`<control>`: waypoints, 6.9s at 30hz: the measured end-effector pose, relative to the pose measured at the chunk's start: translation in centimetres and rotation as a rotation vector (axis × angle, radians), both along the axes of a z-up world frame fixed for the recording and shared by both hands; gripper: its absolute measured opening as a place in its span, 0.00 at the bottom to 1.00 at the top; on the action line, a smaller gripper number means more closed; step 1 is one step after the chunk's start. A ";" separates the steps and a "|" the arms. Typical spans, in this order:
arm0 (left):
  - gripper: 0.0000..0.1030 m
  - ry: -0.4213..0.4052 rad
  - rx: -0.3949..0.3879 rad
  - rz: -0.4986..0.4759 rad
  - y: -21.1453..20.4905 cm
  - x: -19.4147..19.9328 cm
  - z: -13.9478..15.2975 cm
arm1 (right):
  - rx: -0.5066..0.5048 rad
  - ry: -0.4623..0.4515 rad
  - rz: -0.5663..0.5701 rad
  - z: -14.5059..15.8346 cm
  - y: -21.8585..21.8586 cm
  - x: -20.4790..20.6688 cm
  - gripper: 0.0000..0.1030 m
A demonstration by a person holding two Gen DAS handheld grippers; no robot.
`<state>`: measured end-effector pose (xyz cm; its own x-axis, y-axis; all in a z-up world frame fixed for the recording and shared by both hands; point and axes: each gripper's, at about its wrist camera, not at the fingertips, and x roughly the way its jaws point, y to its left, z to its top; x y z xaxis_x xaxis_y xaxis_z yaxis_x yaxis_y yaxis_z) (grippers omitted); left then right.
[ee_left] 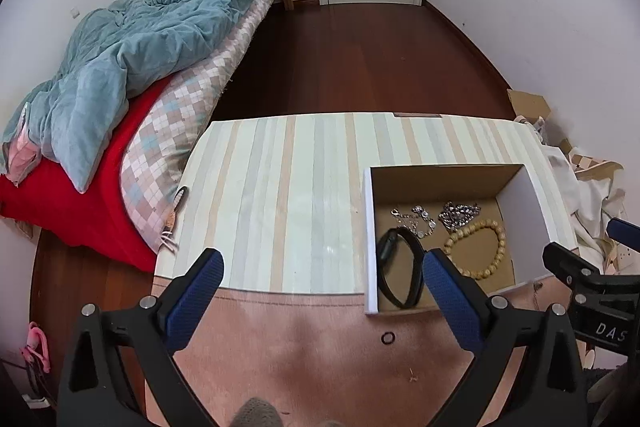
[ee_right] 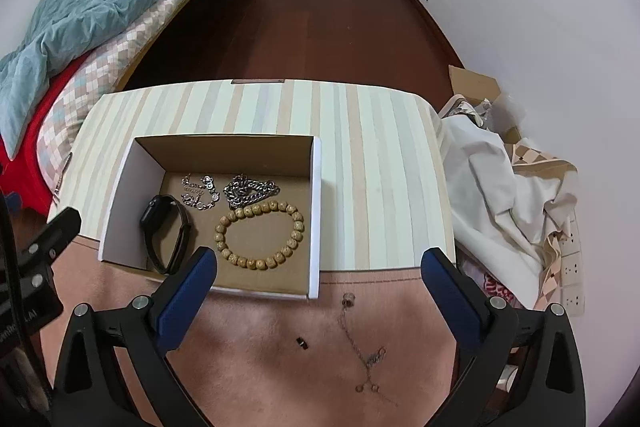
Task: Organize jewelry
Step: 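Withdraw both tools from the box and move the right tool toward the small black ring, then close the right tool on the small black ring, then grasp a small silver earring with the left tool while the right tool lifts the ring, then carry both items over the box and open both tools to drop them, then lift both tools away from the box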
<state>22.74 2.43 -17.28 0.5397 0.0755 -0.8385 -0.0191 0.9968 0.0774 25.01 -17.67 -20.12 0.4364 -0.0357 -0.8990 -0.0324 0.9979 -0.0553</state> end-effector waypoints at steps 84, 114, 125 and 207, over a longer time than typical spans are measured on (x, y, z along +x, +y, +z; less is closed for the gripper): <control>1.00 0.161 0.141 0.152 1.5 -7.7 -10.1 | 0.183 -0.036 0.009 -10.1 -5.0 -2.9 0.20; 0.06 0.182 -0.054 -0.098 -6.8 -6.9 -10.5 | 0.187 -0.146 -0.065 -5.5 -6.7 -8.5 0.10; 0.06 0.128 -0.130 -0.090 -4.7 -8.4 -6.6 | 0.245 -0.220 -0.054 -0.8 -6.5 -9.5 0.10; 0.98 0.001 0.031 0.042 0.8 -0.7 1.2 | 0.062 0.017 0.030 0.7 -0.2 -0.9 1.00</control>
